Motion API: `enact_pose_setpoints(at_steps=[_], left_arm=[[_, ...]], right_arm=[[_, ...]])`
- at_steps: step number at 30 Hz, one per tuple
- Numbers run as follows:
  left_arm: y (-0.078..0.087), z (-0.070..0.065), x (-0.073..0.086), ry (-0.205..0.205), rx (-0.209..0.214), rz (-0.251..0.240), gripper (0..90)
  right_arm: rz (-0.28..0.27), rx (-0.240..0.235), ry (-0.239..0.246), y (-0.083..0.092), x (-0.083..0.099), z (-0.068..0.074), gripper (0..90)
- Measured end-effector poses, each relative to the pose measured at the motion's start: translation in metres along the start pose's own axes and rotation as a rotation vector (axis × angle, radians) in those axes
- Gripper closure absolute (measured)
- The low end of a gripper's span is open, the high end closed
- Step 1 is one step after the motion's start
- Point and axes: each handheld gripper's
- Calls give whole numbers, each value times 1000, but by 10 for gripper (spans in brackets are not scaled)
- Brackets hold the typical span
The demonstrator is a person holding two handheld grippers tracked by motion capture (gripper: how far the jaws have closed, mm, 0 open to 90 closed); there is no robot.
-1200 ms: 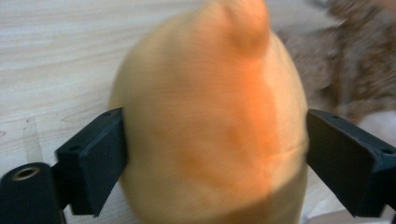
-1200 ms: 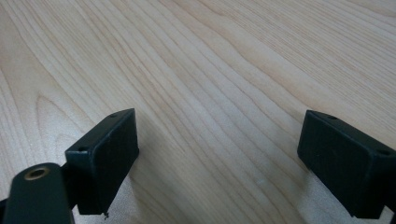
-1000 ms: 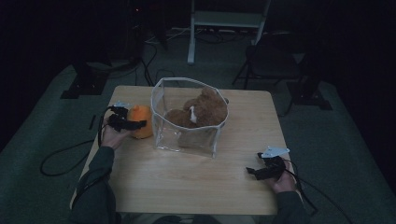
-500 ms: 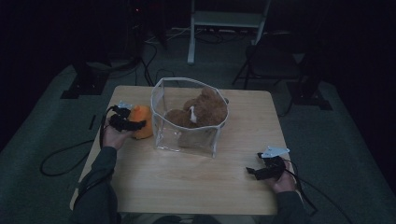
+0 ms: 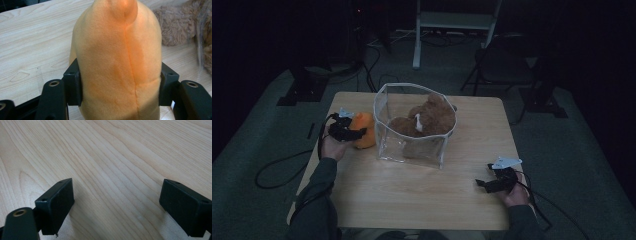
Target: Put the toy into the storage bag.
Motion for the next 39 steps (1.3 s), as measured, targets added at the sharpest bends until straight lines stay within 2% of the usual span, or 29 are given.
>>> enact_pose_setpoints(at_steps=[19, 28, 39], left_arm=[[22, 1, -4, 9, -24, -65, 410], [29, -1, -8, -10, -30, -72, 409], [43, 0, -7, -5, -57, -96, 408]], right_arm=[[0, 0, 0, 0, 0, 0, 116], [0, 0, 0, 0, 0, 0, 116], [0, 0, -2, 0, 0, 0, 116]])
Point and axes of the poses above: each handheld gripper's, and its own axes: y roughly backward along the jaws, x roughly out of its underside, z roughly to its left, and after that the axes turned 11 degrees about x, right-handed
